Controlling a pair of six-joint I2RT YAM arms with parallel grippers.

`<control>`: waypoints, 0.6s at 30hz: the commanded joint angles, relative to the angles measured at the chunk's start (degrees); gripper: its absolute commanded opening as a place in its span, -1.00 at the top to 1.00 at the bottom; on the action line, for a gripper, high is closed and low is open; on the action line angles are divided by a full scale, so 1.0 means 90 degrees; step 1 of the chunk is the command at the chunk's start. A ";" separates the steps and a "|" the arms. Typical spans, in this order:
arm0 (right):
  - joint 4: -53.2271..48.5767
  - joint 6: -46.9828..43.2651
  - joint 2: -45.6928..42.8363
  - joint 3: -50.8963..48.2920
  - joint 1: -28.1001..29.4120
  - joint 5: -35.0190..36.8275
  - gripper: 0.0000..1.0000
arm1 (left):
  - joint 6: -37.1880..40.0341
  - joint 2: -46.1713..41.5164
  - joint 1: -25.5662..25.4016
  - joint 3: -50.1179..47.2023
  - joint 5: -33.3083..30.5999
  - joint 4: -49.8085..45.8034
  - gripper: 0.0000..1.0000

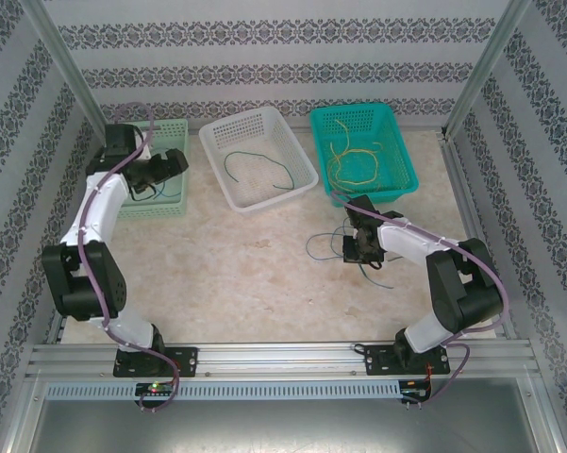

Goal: Untangle the cables

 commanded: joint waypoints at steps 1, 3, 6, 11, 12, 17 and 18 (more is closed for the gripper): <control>-0.0249 0.0039 -0.0294 0.0038 0.0175 0.0022 0.41 | 0.0140 -0.0518 -0.0678 -0.0332 -0.0334 0.0382 -0.99; -0.0196 0.0160 -0.0475 0.0036 0.0218 -0.0009 0.32 | 0.0257 -0.0718 -0.1227 -0.0570 -0.0460 0.0429 -0.99; 0.0034 0.0357 -0.0657 0.0030 0.0186 -0.0208 0.22 | 0.0249 -0.0958 -0.1888 -0.1078 -0.0320 0.0802 -0.96; 0.0271 0.0568 -0.1007 -0.0091 -0.0336 -0.0595 0.09 | 0.0650 -0.0908 -0.3134 -0.1431 -0.0361 0.0724 -0.86; 0.0388 0.0636 -0.1147 -0.0163 -0.0492 -0.0733 0.04 | 0.0815 -0.0808 -0.3497 -0.1441 -0.0464 0.0684 -0.84; 0.0736 0.0828 -0.1597 -0.0385 -0.0977 -0.1196 -0.20 | 0.1165 0.0217 -0.4770 -0.1006 -0.0782 0.0568 -0.72; 0.0719 0.0823 -0.1628 -0.0386 -0.0997 -0.1231 -0.25 | 0.1203 0.0448 -0.4877 -0.0881 -0.0766 0.0615 -0.70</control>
